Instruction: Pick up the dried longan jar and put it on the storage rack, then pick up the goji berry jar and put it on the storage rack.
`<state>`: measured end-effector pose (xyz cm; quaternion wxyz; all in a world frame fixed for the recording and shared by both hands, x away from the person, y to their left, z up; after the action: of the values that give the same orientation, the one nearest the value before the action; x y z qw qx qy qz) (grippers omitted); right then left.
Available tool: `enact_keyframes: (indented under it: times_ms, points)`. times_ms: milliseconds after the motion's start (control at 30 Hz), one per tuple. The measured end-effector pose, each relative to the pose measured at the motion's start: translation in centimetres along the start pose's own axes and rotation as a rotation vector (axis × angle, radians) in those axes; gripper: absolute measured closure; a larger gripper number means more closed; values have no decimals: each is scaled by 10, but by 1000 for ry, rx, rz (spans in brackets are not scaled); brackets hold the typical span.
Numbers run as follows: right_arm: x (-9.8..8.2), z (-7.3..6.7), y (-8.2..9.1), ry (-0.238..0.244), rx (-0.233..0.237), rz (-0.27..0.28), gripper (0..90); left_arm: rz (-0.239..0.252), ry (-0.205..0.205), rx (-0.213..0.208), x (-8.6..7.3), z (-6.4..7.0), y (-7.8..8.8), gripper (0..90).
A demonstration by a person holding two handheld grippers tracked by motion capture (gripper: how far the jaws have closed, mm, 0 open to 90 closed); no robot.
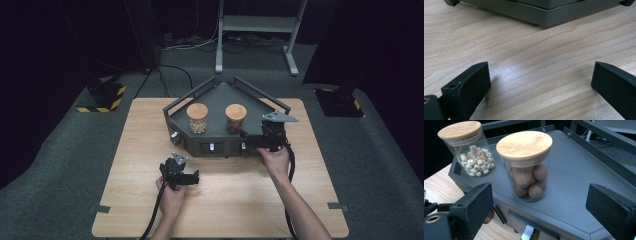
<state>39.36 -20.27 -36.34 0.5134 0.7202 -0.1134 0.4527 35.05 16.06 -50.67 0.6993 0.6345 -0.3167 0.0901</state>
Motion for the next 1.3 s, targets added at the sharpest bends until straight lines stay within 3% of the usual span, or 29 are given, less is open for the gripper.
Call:
enact_keyframes:
  times_ms: [533,1300]
  points:
    - [-16,6,16,11,42,29,60,0,0,1,0,0,0,23]
    - [-39,15,24,-8,9,23,57,1,-1,0,0,0,0,25]
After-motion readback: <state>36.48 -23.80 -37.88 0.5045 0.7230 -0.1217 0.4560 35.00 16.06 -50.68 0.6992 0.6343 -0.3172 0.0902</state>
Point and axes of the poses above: each handheld gripper's, and its own axes: y roughly backward along the jaws, x roughly out of its top, z roughly to its right, the point moved 7 cm from there along -y, roughly forward along the jaws, and after that the axes turned 13 degrees about -z, right-handed, at the moved point
